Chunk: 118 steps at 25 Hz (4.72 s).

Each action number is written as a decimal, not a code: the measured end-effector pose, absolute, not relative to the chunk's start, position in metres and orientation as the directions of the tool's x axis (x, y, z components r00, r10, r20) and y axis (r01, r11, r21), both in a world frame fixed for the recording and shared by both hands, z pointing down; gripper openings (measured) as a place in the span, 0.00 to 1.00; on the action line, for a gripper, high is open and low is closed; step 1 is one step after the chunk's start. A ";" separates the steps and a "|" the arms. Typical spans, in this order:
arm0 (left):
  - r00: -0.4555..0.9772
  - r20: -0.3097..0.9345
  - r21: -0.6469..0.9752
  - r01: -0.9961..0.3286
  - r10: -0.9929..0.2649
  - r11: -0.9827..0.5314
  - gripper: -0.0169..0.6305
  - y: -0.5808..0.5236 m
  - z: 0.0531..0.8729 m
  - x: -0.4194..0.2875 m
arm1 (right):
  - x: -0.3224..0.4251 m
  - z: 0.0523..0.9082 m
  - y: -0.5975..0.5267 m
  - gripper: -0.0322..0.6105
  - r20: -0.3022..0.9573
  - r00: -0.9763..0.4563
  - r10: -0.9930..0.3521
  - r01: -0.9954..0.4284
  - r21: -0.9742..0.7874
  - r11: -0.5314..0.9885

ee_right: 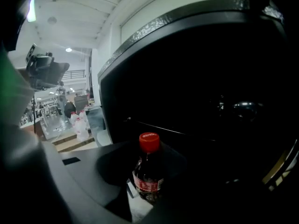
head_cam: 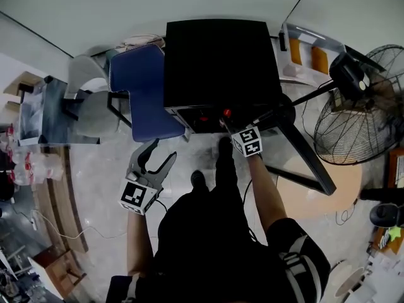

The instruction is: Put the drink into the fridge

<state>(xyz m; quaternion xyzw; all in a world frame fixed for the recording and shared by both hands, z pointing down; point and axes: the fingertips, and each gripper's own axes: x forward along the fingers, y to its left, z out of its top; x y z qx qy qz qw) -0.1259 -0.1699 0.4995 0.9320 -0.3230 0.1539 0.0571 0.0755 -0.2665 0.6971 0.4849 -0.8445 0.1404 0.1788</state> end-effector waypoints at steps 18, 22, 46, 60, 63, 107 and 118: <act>0.741 0.376 0.028 -0.609 -0.556 -0.793 0.39 -0.170 0.527 -0.143 | 0.077 0.748 -0.329 0.26 0.457 -0.390 -0.800 -0.906 -0.036 0.421; 0.743 0.363 0.045 -0.616 -0.562 -0.786 0.39 -0.167 0.528 -0.148 | 0.076 0.757 -0.337 0.26 0.453 -0.368 -0.812 -0.916 -0.029 0.399; 0.726 0.411 0.042 -0.619 -0.551 -0.784 0.39 -0.148 0.541 -0.165 | 0.090 0.780 -0.338 0.37 0.448 -0.291 -0.846 -0.950 -0.026 0.313; 0.749 0.351 0.054 -0.616 -0.562 -0.786 0.39 -0.150 0.534 -0.165 | 0.091 0.765 -0.311 0.37 0.472 -0.270 -0.839 -0.957 -0.038 0.287; 0.757 0.335 0.046 -0.607 -0.561 -0.793 0.39 -0.149 0.529 -0.167 | 0.090 0.760 -0.303 0.35 0.469 -0.264 -0.843 -0.959 -0.038 0.280; 0.800 0.236 0.019 -0.571 -0.551 -0.821 0.03 -0.117 0.478 -0.152 | 0.108 0.649 -0.152 0.05 0.467 -0.291 -0.835 -0.933 0.052 0.355; 0.740 0.235 0.015 -0.651 -0.631 -0.759 0.03 -0.099 0.473 -0.133 | 0.107 0.614 -0.142 0.05 0.418 -0.391 -0.820 -0.886 0.071 0.458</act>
